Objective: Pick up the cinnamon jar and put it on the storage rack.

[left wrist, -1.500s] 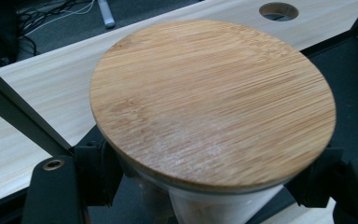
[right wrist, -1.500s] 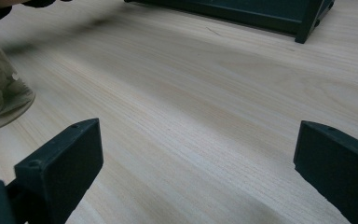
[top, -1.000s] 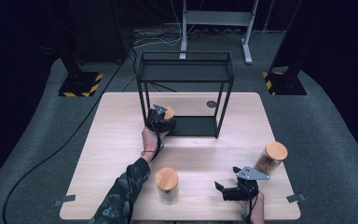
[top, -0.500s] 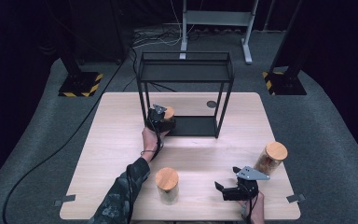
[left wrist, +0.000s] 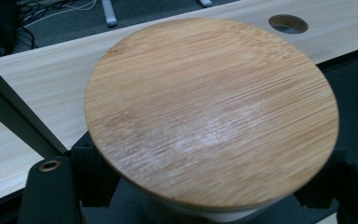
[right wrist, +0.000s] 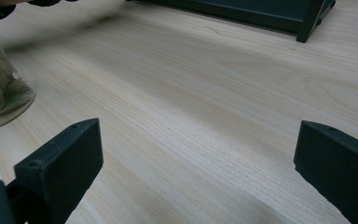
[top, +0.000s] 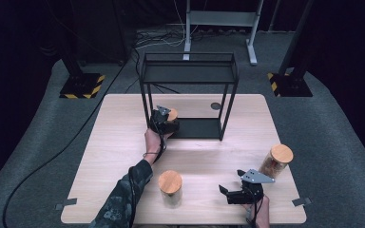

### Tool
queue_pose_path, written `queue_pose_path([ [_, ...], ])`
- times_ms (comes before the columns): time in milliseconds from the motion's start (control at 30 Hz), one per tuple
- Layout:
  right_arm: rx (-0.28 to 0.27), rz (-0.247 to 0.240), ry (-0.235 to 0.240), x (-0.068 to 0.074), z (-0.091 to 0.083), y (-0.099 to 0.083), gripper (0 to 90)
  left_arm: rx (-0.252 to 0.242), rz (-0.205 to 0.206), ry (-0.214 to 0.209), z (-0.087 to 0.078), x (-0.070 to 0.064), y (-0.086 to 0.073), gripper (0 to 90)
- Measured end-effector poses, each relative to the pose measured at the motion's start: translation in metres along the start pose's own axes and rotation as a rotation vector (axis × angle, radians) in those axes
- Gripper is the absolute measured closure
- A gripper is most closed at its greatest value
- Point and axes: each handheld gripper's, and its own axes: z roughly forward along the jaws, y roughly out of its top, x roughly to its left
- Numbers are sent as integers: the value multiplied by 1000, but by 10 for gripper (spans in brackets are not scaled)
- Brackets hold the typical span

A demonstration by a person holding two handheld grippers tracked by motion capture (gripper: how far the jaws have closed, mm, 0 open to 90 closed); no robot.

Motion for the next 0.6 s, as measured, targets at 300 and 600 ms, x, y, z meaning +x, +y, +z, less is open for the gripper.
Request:
queue_pose_path([
  [300, -1, -1, -1, 0, 0, 0, 6, 2, 6, -9, 0, -2, 5, 118],
  [600, -1, -2, 0, 0, 0, 0, 6, 8, 41, 23, -1, -7, 15, 13],
])
